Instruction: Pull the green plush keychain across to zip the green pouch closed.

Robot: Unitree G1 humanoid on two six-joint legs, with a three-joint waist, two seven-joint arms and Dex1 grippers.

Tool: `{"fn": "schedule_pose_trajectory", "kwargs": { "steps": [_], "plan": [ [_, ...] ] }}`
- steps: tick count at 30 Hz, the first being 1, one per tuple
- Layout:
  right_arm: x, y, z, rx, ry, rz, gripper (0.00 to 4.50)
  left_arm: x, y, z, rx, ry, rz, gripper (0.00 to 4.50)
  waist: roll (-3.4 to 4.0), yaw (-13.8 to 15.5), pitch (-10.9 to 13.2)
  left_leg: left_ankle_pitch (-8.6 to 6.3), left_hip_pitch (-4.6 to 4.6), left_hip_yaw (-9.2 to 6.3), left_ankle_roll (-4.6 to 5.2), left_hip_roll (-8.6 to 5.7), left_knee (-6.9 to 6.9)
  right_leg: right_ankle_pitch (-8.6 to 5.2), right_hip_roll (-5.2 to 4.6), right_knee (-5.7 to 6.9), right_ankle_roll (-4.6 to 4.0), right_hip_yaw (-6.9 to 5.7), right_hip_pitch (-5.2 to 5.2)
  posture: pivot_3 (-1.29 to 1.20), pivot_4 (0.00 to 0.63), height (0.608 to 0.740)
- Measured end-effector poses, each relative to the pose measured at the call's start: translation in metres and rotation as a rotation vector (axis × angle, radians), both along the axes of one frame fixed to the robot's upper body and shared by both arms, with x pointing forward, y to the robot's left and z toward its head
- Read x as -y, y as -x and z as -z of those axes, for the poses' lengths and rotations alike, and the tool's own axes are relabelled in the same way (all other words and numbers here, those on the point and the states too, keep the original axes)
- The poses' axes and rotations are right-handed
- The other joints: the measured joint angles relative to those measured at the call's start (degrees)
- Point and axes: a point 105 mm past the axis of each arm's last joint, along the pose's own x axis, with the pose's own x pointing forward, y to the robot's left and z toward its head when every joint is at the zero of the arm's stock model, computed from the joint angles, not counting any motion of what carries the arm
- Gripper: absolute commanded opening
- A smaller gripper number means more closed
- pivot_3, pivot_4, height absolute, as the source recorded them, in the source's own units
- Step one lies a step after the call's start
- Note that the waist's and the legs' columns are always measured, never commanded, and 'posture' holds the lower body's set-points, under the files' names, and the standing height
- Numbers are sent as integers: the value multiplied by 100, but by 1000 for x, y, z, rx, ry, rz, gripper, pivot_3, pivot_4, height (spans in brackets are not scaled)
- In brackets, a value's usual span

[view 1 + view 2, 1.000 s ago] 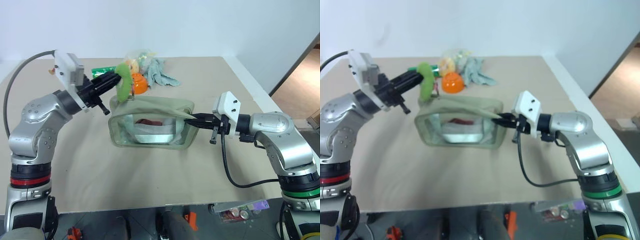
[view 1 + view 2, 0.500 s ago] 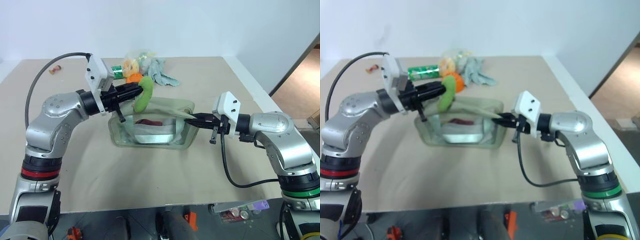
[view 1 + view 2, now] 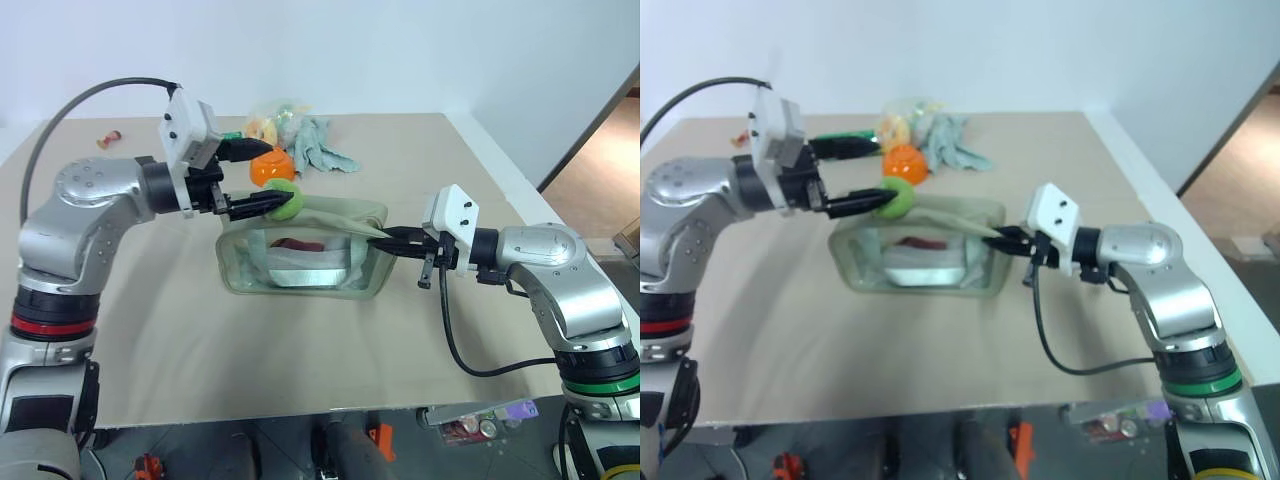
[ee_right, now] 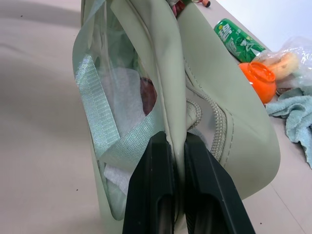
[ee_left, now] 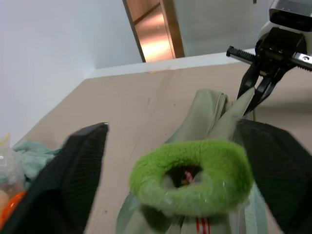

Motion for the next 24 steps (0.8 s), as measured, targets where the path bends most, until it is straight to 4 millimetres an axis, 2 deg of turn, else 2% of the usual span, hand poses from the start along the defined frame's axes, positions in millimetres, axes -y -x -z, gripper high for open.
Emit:
{"fn": "schedule_pose_trajectory", "kwargs": {
  "steps": [5,7,9,12,16,23,24],
  "plan": [
    [-1,0,1,1,2,-5,0,-40,7,-5,-14,18,-112,4477,1,-10,0,0,5,1,0,7,-3,-1,2,1,-1,2,-1,0,150,740],
    [-1,0,0,2,4,-6,0,-55,12,5,-32,27,-164,4477,2,-10,-1,0,8,1,0,10,-4,-1,0,0,-2,3,-1,0,150,740],
    [-1,0,0,2,5,-6,0,-65,23,31,-96,30,-198,4477,2,-11,-1,0,9,-1,0,13,-6,-2,-5,1,-3,8,-1,0,150,740],
    [2,-3,1,-2,6,5,0,-65,36,57,-179,63,-209,4477,-12,5,-1,1,-2,1,-2,15,4,0,-12,0,1,-2,-1,0,150,740],
    [2,-4,2,1,15,2,0,-57,44,60,-159,86,-224,4477,-14,20,-3,3,10,1,1,2,7,6,-17,0,9,4,7,0,150,740],
    [0,-5,1,4,22,-14,0,-50,35,70,-138,117,-270,4477,-15,15,-3,5,13,1,4,0,2,7,-6,0,7,3,8,0,150,740],
    [0,-5,1,5,22,-13,0,-49,32,73,-135,123,-275,4235,-14,16,-3,5,12,1,4,0,1,7,-6,0,7,3,6,0,150,740]
  ]
}}
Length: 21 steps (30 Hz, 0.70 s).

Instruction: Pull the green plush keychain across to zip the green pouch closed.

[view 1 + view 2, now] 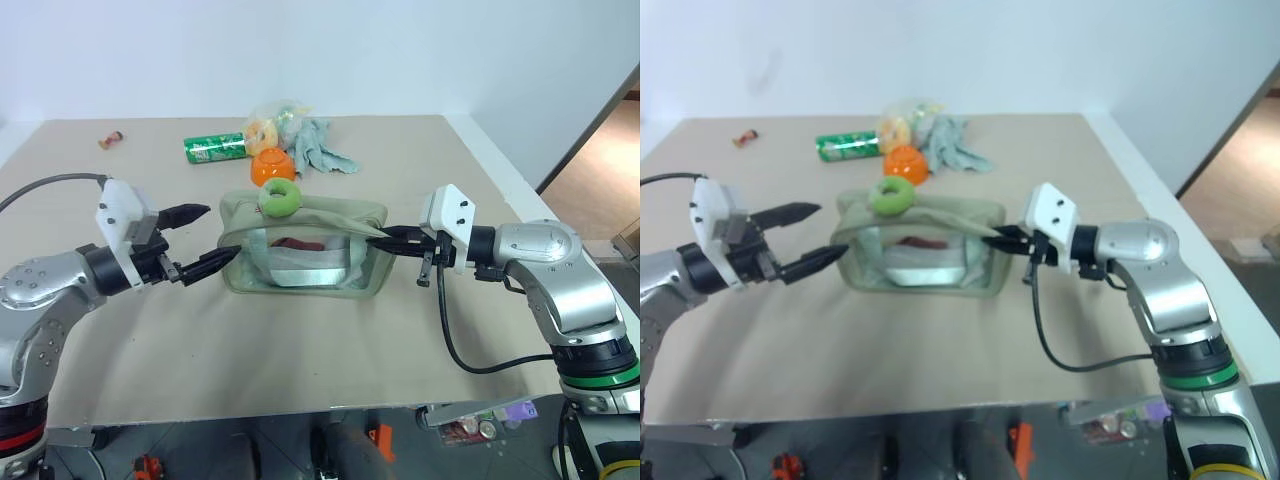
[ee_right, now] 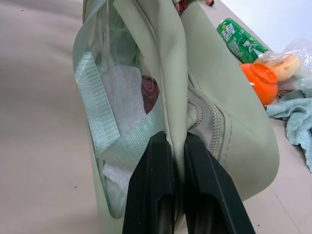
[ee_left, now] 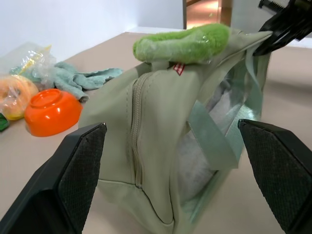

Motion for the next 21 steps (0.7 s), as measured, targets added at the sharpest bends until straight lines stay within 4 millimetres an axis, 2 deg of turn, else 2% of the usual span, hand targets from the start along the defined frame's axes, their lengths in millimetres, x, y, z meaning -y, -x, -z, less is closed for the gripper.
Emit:
{"fn": "schedule_pose_trajectory", "kwargs": {
  "steps": [2,12,13,18,19,21],
  "plan": [
    [0,0,0,0,0,0,0,2,-5,5,0,11,-3,3737,0,0,0,0,-2,0,0,1,0,0,1,0,0,0,-1,0,150,740],
    [0,0,0,-2,3,2,0,11,-12,6,40,-5,34,261,0,-4,0,0,-3,0,0,-1,0,1,-2,0,1,4,-1,0,150,740],
    [1,0,0,-2,4,2,0,12,-12,7,40,-9,40,66,0,-4,0,0,-3,0,0,-1,0,0,-2,0,1,3,-2,0,150,740],
    [2,1,1,-7,-1,5,0,14,-11,7,39,-17,52,66,0,0,0,0,-4,0,0,-3,1,0,-5,-1,1,2,0,0,150,740],
    [2,3,1,-24,-9,1,757,14,-11,7,38,-17,52,0,0,1,0,0,-4,0,0,-4,1,0,-7,-1,1,2,0,0,150,740],
    [4,3,6,-61,-11,3,1326,14,-11,7,41,-20,48,0,0,4,1,0,-7,0,0,-5,2,1,-10,-1,1,2,-2,0,150,740]
  ]
}}
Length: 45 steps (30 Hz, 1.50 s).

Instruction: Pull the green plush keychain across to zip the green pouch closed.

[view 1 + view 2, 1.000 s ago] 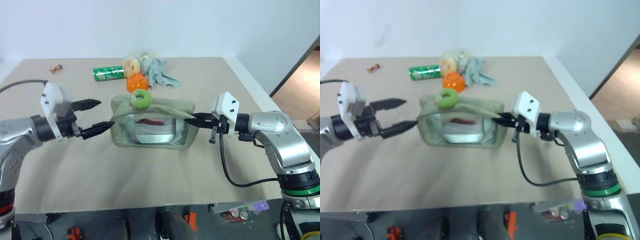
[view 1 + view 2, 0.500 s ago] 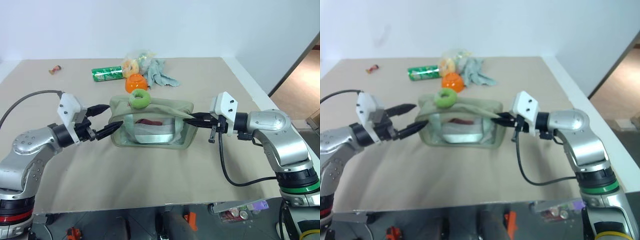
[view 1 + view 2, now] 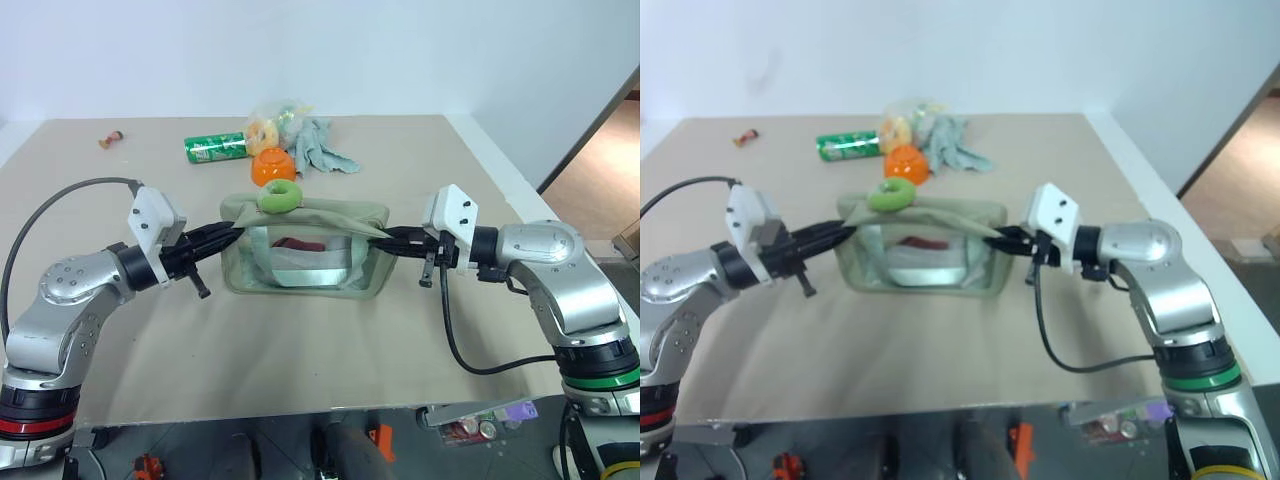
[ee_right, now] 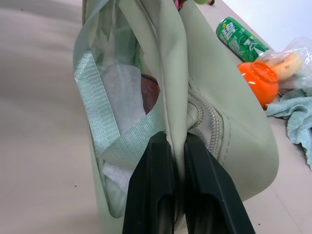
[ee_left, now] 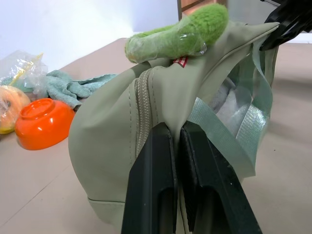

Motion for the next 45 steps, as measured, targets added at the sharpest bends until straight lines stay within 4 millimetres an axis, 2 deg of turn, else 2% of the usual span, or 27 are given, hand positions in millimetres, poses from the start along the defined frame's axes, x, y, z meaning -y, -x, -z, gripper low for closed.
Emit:
{"fn": "schedule_pose_trajectory", "kwargs": {
  "steps": [3,4,5,6,8,10,12,14,16,21,24,28,35,45],
  "plan": [
    [7,-4,-1,-27,-11,23,2523,1,-1,-1,8,-10,-3,0,2,1,1,0,-4,0,0,-8,0,0,-4,0,0,1,-2,0,150,740],
    [13,-9,-5,-33,-21,42,2954,1,-2,-1,9,-12,-6,0,3,1,2,0,-5,0,0,-9,0,0,-5,-1,1,2,-3,0,150,740],
    [17,-12,-11,-26,-30,61,3116,1,-2,-1,11,-12,-9,0,5,1,3,0,-7,0,0,-11,1,1,-5,-1,2,4,-5,0,150,740],
    [22,-18,-20,-13,-43,79,3506,0,-2,-1,11,-14,-13,0,8,-1,5,0,-6,0,0,-12,1,1,-6,-1,2,7,-5,0,150,740],
    [29,-31,-51,46,-86,116,3506,0,-3,-1,12,-17,-17,0,16,-11,10,1,-6,1,1,-13,1,4,-5,-1,6,14,-8,0,150,740],
    [27,-39,-91,137,-144,119,3506,1,-4,0,8,-19,-12,0,17,-22,11,1,-5,1,2,-8,-2,4,2,0,5,15,-10,0,150,740],
    [15,-40,-120,210,-191,83,3506,2,-3,1,8,-19,-9,0,15,-31,9,-2,-1,3,4,3,-7,-3,12,-1,-5,7,-7,0,150,740],
    [-4,-42,-132,232,-224,34,3506,3,-2,1,10,-17,-6,0,16,-35,8,-2,1,1,5,13,-14,-4,22,-1,-7,9,-10,0,150,740],
    [-29,-45,-131,215,-232,-32,3506,7,1,1,11,-11,5,0,17,-24,8,-2,-2,1,5,18,-17,-6,26,1,-10,0,-11,0,150,740],
    [-77,-48,-97,107,-168,-187,3506,12,8,4,10,-7,25,0,19,-4,9,-2,-12,1,5,21,-12,-7,6,1,-13,-4,-12,0,150,740],
    [-89,-56,-93,123,-134,-208,3506,15,11,4,9,-6,31,0,19,-5,9,-2,-17,1,5,11,-4,-3,-8,-2,-6,2,-13,0,150,740],
    [-104,-69,-97,165,-130,-225,3506,18,14,5,1,2,40,0,19,-8,9,-2,-17,1,5,7,-3,-1,-11,-3,-2,5,-11,0,150,740],
    [-100,-79,-72,151,-53,-247,3506,18,16,6,-4,7,27,0,19,10,9,-2,-17,0,5,10,-4,-2,-8,-2,-4,0,-11,0,150,740],
    [-85,-76,-65,154,-5,-270,3506,13,14,6,-3,9,6,0,19,-3,9,-2,-12,0,5,16,-6,-2,-1,0,-6,1,-11,0,150,740]
  ]
}}
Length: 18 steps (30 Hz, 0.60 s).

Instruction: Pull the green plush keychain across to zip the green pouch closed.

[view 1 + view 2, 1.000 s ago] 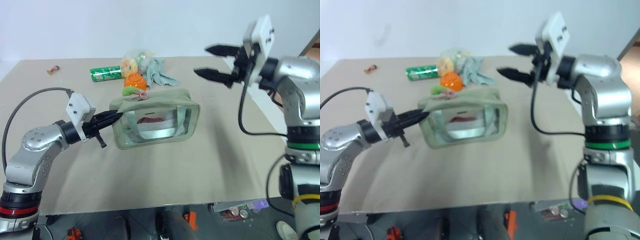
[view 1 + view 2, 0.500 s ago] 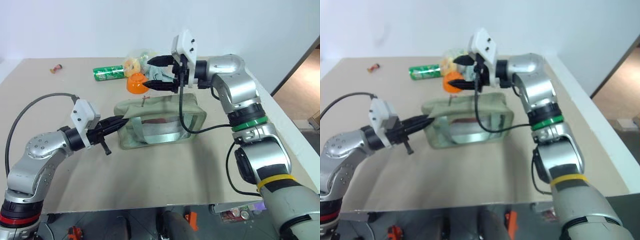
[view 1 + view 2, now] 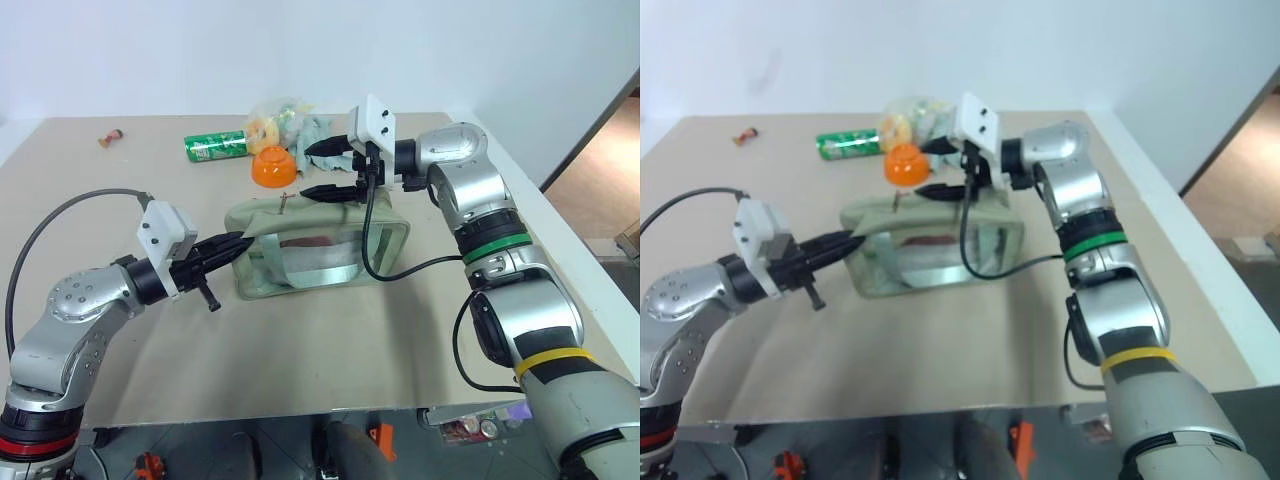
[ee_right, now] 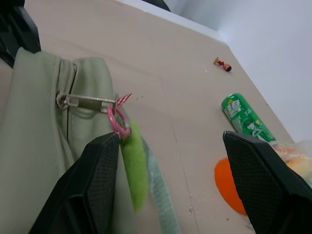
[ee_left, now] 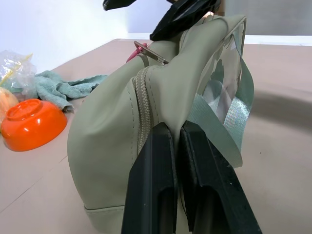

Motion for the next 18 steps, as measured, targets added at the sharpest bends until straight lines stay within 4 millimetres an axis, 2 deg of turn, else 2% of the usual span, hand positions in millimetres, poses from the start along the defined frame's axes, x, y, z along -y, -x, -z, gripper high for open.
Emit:
{"fn": "schedule_pose_trajectory", "kwargs": {
  "steps": [5,18],
  "plan": [
    [-4,3,10,-15,-2,-19,3506,-1,-3,-1,0,2,-4,0,1,-5,1,0,1,0,0,0,0,1,0,1,-1,2,-1,0,150,740],
    [-17,7,10,-23,-16,-48,3506,-1,-3,0,2,2,-6,0,1,-5,1,0,0,-1,0,-1,0,0,-2,1,-1,1,-1,0,150,740]
  ]
}}
